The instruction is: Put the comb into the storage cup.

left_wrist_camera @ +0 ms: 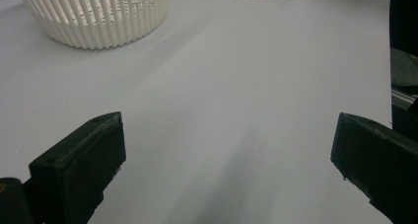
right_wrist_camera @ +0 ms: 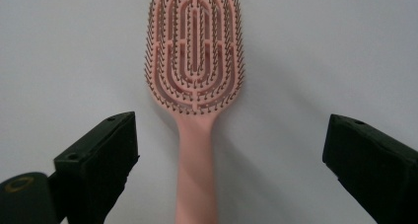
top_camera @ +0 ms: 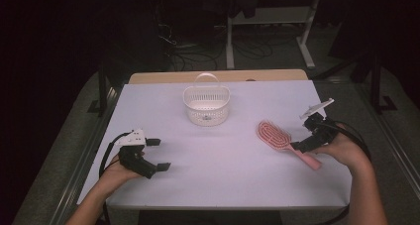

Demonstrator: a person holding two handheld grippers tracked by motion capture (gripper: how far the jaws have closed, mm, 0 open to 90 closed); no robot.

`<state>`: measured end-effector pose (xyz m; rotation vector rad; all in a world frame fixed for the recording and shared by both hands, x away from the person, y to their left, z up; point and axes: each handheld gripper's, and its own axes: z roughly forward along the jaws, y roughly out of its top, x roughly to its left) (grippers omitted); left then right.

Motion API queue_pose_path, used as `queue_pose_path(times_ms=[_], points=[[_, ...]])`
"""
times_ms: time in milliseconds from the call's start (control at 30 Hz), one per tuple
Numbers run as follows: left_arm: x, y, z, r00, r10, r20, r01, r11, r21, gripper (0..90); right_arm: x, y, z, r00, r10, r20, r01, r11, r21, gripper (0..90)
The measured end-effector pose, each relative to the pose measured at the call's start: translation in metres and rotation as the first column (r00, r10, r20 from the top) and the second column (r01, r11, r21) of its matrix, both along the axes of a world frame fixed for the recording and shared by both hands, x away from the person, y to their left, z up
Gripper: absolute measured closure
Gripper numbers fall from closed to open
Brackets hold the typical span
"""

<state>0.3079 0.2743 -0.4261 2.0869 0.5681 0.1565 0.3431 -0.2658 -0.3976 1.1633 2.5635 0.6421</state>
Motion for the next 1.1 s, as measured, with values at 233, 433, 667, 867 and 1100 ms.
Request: queue_pose_path(times_ms=[233, 433, 667, 867, 1100], points=[[0.000, 0.000, -0.001, 1.0000, 0.001, -0.002, -0.001, 1.0000, 0.001, 0.1, 0.001, 0.001, -0.001, 0.9995, 0.012, -0.027, -0.012, 0.9999, -0.005, 9.6], [0.001, 0.000, 0.000, 1.0000, 0.001, -0.002, -0.001, 1.0000, 0.001, 0.1, 0.004, 0.005, 0.000, 0.9986, 0.026, -0.047, -0.027, 0.9994, -0.020, 10.9], [0.001, -0.001, 0.000, 1.0000, -0.004, -0.001, 0.004, 1.0000, 0.001, 0.0, 0.011, 0.008, -0.002, 0.9971, 0.034, -0.067, -0.037, 0.9987, -0.035, 12.7], [0.001, -0.001, 0.000, 1.0000, -0.004, 0.001, 0.004, 1.0000, 0.001, 0.1, 0.015, 0.009, -0.008, 0.9949, 0.031, -0.096, -0.037, 0.9974, -0.062, 14.6], [0.000, -0.001, 0.000, 1.0000, -0.003, 0.001, 0.003, 1.0000, 0.001, 0.1, 0.015, 0.011, -0.014, 0.9917, 0.031, -0.125, -0.040, 0.9963, -0.076, 19.3]])
